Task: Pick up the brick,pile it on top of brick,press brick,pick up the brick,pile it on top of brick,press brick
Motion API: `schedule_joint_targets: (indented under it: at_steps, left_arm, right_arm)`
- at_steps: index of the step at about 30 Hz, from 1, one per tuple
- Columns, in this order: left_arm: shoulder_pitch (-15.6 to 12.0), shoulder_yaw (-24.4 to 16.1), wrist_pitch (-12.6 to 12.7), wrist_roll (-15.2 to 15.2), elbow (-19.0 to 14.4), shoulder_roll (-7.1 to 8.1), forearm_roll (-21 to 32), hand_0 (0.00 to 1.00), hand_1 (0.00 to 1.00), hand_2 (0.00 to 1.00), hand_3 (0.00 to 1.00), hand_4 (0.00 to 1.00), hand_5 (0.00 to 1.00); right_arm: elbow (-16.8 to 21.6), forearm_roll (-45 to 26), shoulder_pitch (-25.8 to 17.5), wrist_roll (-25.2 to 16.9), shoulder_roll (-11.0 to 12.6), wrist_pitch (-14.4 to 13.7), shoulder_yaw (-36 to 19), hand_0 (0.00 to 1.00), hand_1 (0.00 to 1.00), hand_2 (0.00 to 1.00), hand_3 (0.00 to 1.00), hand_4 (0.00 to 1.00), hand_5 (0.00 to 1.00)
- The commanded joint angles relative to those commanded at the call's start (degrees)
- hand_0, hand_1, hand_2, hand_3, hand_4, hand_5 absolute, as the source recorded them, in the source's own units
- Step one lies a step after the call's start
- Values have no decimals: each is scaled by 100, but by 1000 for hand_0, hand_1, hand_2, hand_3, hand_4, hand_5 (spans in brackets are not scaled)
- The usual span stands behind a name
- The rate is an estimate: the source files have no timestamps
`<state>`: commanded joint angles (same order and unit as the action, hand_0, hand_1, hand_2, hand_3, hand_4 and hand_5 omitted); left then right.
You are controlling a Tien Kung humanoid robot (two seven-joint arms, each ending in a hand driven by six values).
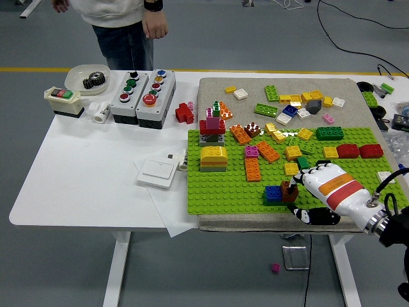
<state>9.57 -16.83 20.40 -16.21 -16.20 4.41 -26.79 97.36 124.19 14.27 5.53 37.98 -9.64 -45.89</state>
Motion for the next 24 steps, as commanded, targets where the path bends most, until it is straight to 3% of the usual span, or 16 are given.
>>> schedule_joint_targets:
  at_steps: [12,13,14,24]
  left_arm:
    - [-37,-37,-4,-19,5,-5,-69,753,723,712,587,642,664]
    - [-40,-44,-5,-22,5,-5,-78,753,723,712,587,642,664]
    - [-45,-59,-9,-29,6,-6,-101,754,723,711,586,641,663]
    - [-48,-87,-14,-46,3,-6,-145,753,724,712,587,641,664]
  right_arm:
    - [-154,-73,110,-83,-19,-291,-333,592,582,640,575,706,402]
    - [-250,-97,165,-83,-26,-304,-372,592,582,640,575,706,402]
    - [-432,-144,279,-49,-39,-281,-429,652,623,686,612,729,410]
    - [-1870,-122,949,-80,-157,-335,-454,635,648,715,632,741,406]
